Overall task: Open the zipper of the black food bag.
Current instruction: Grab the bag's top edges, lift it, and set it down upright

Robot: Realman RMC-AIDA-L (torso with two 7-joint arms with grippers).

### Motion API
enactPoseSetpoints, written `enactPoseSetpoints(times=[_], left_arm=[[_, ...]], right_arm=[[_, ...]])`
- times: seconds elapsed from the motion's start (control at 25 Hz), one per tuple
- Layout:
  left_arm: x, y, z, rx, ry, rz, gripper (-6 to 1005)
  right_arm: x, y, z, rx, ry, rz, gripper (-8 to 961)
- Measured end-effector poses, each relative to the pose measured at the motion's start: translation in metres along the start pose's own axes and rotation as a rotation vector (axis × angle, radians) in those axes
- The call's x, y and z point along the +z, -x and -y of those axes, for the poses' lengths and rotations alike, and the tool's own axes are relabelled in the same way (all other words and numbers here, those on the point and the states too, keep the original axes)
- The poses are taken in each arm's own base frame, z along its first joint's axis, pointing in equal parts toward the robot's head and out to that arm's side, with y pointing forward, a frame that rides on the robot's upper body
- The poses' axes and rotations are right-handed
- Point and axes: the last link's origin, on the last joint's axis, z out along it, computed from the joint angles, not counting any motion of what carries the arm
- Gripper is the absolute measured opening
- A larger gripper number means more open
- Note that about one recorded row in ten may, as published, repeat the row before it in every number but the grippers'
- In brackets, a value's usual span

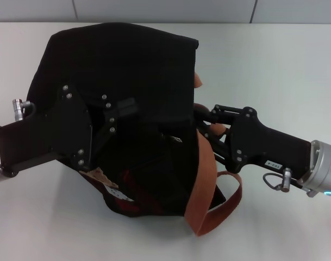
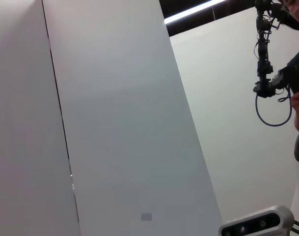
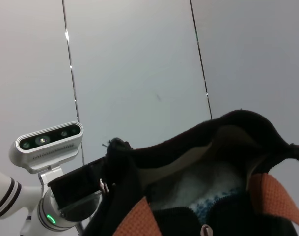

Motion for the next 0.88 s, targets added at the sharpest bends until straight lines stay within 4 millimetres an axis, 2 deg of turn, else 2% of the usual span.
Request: enactPoseSetpoints(times=[0.36,0.56,0.88], left_arm=[[0.000,0.001,-0.002,-0.004,-0.002,-0.001,11],[0.003,0.001,-0.002,-0.006,0.012,-0.002,11],[0.004,0.002,-0.004,-0.009,0.024,-0.003,12]], right_arm=[[0.008,0.001,0.000,-0.010,0.042,-0.021,424],[0.016,0.001,0.005,-0.005,0.043,-0.041,408],[0.024,0.000,0.004,0.002,0.072,-0.067,325]])
